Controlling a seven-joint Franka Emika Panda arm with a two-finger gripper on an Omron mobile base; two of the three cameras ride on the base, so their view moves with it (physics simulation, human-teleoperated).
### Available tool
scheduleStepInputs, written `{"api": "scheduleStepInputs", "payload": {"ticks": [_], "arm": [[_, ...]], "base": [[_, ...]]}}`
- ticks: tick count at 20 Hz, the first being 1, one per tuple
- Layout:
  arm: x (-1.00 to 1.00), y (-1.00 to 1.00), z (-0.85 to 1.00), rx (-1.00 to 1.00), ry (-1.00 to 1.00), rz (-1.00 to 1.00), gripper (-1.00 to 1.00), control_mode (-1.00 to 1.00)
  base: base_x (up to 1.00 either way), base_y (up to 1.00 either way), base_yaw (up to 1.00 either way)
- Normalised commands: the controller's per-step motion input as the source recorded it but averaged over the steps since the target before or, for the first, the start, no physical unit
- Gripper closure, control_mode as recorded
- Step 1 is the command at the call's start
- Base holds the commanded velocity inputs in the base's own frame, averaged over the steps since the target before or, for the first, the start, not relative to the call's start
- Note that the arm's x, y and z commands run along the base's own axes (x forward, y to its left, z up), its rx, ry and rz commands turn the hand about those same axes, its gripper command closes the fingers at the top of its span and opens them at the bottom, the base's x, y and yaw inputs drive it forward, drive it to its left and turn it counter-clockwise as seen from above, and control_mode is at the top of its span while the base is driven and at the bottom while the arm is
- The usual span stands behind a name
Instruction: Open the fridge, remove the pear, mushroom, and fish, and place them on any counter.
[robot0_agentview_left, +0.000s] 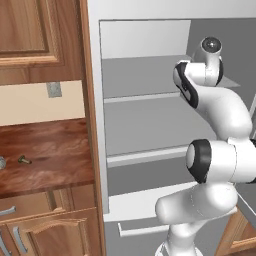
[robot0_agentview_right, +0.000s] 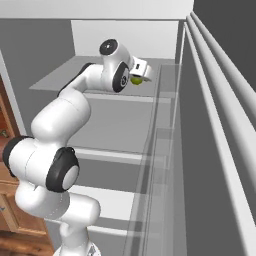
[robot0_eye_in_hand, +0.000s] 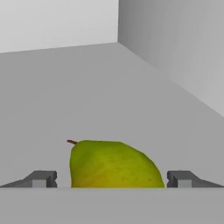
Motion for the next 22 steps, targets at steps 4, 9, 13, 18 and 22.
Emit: {"api": "scheduleStepInputs", "payload": {"ticks": [4, 9, 13, 18, 22], "arm": [[0.0, 0.0, -0.32, 0.03, 0.0, 0.0, -1.0, -1.0], [0.0, 0.0, -0.38, 0.03, 0.0, -0.01, 1.0, -1.0], [0.01, 0.0, -0.05, 0.0, 0.0, 0.0, 1.0, -1.0], [-0.13, 0.03, 0.0, -0.01, -0.02, 0.0, 1.0, -1.0], [-0.91, 0.33, 0.0, -0.09, -0.12, 0.0, 1.0, -1.0]], "base": [[0.0, 0.0, 0.0], [0.0, 0.0, 0.0], [0.0, 0.0, 0.0], [0.0, 0.0, 0.0], [0.0, 0.0, 0.0]]}}
